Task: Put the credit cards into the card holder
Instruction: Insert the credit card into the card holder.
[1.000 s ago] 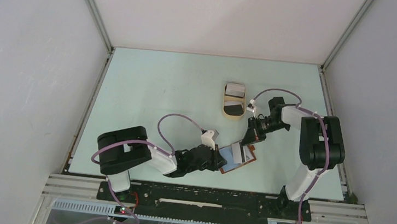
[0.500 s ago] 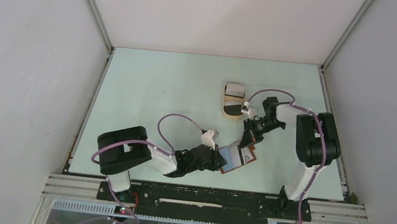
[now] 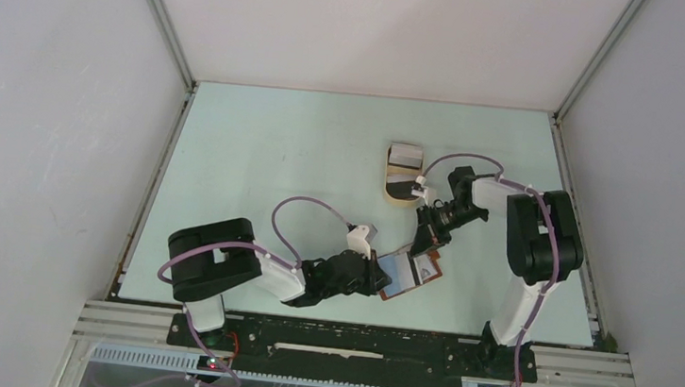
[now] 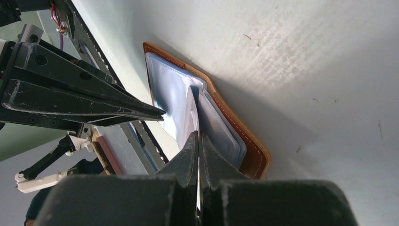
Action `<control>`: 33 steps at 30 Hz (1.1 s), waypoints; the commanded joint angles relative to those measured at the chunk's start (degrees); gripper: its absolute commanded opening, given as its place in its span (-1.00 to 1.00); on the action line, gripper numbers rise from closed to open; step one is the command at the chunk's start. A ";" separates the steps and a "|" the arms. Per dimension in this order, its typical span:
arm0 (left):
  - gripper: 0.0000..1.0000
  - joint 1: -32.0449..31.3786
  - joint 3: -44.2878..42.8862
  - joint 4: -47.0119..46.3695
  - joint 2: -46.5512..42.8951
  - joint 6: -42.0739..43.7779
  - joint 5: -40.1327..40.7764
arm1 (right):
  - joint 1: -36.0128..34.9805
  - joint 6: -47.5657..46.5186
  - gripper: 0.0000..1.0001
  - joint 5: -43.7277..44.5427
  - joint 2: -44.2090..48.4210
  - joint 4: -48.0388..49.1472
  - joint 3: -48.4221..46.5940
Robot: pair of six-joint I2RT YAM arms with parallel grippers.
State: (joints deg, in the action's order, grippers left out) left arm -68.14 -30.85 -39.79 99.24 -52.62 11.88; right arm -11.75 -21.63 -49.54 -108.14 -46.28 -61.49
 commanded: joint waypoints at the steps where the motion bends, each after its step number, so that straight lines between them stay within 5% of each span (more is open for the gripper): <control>1: -0.95 -0.42 1.23 -1.37 0.18 -0.47 0.69 | -1.38 -1.57 -1.00 1.34 -0.93 -0.50 -1.56; 20: -0.92 -0.33 3.80 -2.81 -3.32 -0.56 0.67 | -4.07 -1.77 -0.99 1.30 -1.56 -0.89 -3.29; 28: -0.62 -0.07 9.28 4.85 -13.65 -7.70 1.18 | -4.36 -1.93 -0.99 1.72 -1.39 -0.63 -3.28; 33: -0.28 -0.06 9.49 4.21 -13.64 -13.51 -0.09 | -4.51 -1.74 -1.00 1.79 -1.76 -0.52 -3.33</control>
State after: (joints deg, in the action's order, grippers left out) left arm -68.12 -22.09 -36.10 86.28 -59.86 11.99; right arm -15.79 -21.96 -49.60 -109.78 -47.46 -63.37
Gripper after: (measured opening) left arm 0.326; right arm 0.007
